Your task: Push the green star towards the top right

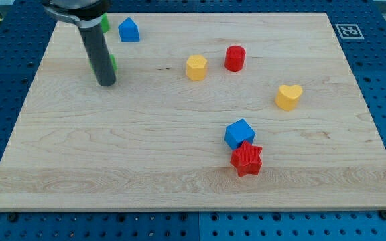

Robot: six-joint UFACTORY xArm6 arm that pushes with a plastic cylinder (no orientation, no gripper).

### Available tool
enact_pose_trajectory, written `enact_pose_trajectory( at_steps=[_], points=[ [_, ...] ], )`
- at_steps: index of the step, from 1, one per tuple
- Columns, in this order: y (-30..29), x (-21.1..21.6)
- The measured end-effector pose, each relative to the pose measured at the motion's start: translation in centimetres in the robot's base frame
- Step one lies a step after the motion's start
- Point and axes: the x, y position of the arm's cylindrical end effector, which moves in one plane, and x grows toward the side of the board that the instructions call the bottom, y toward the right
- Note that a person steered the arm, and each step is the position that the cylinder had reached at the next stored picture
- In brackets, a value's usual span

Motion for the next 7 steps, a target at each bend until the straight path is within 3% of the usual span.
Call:
enact_pose_trajectory(
  at_steps=[4,7],
  points=[
    [-2.7,-3.6],
    [2.5,-2.8]
  ],
)
